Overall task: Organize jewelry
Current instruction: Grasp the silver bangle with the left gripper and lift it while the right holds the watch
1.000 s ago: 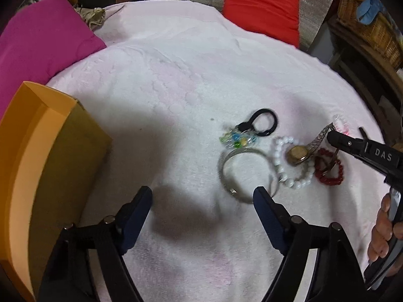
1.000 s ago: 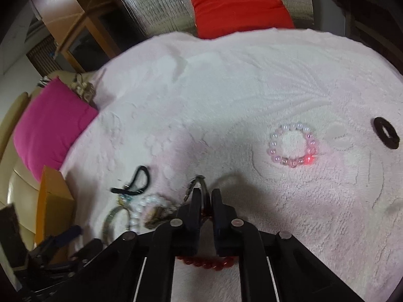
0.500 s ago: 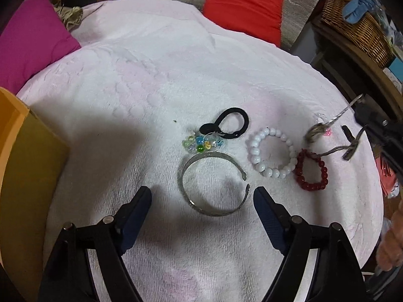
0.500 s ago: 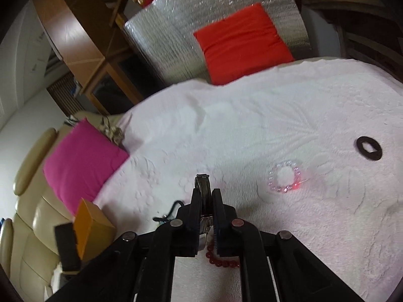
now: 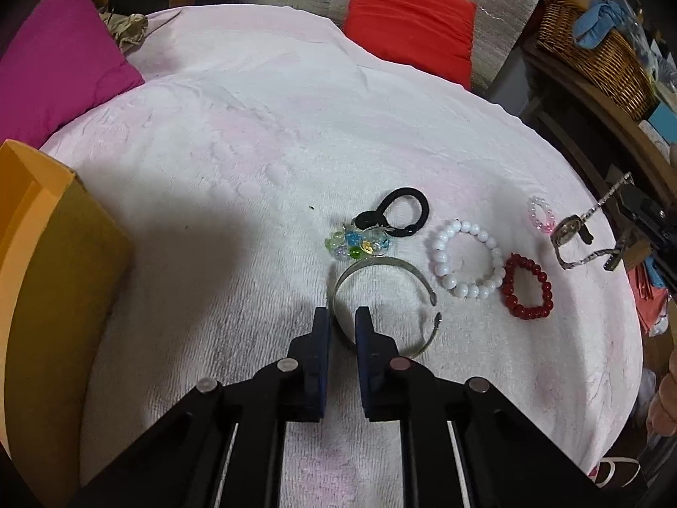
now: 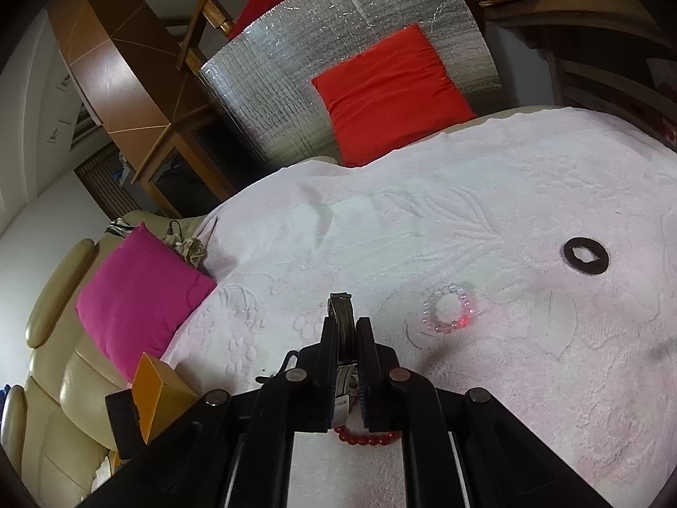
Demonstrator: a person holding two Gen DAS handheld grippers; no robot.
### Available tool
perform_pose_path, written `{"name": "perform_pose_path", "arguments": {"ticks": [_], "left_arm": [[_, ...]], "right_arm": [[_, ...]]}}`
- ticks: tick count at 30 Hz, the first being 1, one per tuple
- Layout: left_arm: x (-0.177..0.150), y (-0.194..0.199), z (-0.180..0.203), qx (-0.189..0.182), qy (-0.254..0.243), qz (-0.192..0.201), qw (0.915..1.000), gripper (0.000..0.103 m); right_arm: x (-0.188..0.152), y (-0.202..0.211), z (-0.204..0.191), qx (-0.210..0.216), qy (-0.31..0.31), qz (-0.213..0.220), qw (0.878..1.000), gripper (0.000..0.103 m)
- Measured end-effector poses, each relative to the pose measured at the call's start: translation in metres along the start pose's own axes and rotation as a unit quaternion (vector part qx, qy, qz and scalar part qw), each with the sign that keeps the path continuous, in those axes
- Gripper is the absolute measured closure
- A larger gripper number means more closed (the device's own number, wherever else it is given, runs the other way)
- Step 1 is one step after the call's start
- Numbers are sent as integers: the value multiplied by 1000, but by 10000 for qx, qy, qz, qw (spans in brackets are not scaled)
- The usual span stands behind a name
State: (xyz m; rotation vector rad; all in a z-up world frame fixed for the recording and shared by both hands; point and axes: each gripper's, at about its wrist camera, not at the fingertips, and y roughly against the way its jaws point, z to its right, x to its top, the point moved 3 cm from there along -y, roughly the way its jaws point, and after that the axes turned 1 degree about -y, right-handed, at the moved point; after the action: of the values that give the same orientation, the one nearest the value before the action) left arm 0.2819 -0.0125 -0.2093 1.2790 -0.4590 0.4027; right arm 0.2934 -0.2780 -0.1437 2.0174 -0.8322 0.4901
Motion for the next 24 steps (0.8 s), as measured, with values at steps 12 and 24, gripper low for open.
{"name": "perform_pose_path", "arguments": {"ticks": [12,24], "left_arm": [[5,-2,21,-14,-91,11,10000,22],[-2,-20,45,612,-704,73,9956,28]], "right_arm": [[-5,-6,-1,-41,58,-59,10000,93],[-2,-2,9,-63,35,-58,10000,93]]}}
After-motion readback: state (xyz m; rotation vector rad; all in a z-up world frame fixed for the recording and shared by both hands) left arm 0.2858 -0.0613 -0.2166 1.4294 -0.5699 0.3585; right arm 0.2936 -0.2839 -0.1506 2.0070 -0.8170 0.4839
